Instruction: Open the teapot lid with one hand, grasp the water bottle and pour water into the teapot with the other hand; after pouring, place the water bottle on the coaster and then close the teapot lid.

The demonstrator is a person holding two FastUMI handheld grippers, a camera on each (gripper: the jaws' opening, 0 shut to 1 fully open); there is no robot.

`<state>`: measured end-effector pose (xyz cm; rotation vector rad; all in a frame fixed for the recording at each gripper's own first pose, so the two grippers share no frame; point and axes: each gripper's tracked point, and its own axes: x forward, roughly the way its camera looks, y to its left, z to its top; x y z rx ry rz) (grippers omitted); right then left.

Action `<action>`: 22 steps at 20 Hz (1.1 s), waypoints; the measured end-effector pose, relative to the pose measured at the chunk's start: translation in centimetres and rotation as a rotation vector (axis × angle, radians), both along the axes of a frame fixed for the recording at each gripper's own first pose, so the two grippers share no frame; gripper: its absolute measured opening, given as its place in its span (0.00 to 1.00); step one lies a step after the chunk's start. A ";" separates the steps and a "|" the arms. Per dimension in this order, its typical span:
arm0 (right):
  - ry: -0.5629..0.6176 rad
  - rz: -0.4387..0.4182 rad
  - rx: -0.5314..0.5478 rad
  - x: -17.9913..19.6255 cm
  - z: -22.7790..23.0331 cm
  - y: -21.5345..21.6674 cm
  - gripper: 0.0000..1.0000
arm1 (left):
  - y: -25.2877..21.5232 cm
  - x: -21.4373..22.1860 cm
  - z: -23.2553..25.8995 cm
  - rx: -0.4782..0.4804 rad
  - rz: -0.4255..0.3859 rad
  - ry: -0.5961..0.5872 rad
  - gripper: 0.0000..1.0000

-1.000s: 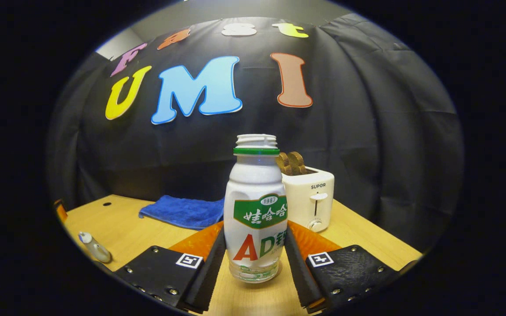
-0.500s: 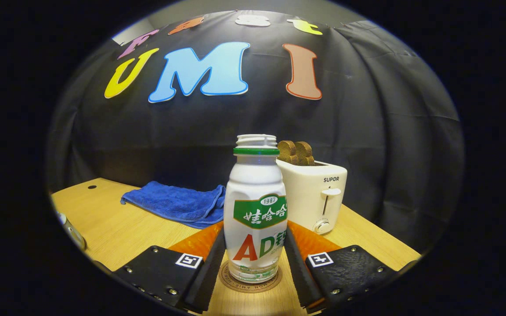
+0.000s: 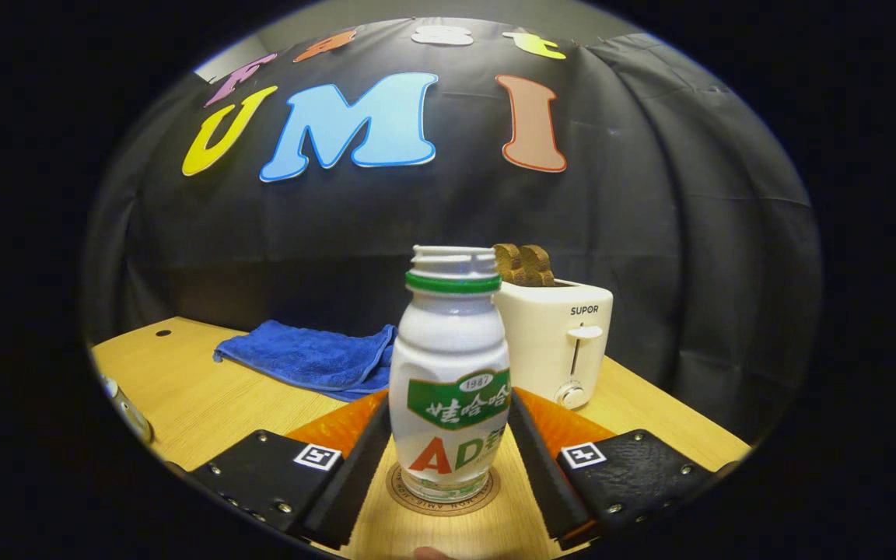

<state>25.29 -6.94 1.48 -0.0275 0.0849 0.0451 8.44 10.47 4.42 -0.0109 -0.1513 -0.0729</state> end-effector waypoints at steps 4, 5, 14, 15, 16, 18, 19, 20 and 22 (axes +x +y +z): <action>-0.036 -0.018 -0.012 -1.3 1.6 -0.4 0.92 | 0.2 -0.1 0.2 -0.007 0.005 -0.011 0.72; -0.042 -0.022 -0.023 -2.0 2.1 -0.5 0.92 | 0.2 -0.3 0.5 -0.009 0.001 -0.014 0.72; -0.144 0.040 -0.124 -15.3 5.3 3.5 0.96 | 0.6 -1.8 1.2 -0.063 0.040 -0.041 0.99; -0.143 0.031 -0.136 -16.9 4.7 3.7 0.96 | -0.3 -2.2 0.6 -0.061 0.033 -0.016 0.99; -0.138 0.029 -0.131 -18.5 4.0 4.2 0.96 | -1.3 -2.6 -0.1 -0.061 0.024 0.014 0.99; -0.120 0.038 -0.104 -20.7 2.5 5.6 0.96 | -3.2 -3.7 -1.8 -0.078 0.027 0.072 0.99; -0.101 0.037 -0.103 -21.2 1.7 6.2 0.96 | -3.7 -4.6 -2.5 -0.095 0.051 0.091 0.99; -0.074 0.043 -0.110 -21.6 0.5 6.8 0.96 | -4.3 -5.3 -3.3 -0.106 0.070 0.104 0.99; -0.027 0.076 -0.057 -22.6 -1.0 8.2 0.96 | -5.4 -6.4 -4.0 -0.087 0.098 0.124 0.99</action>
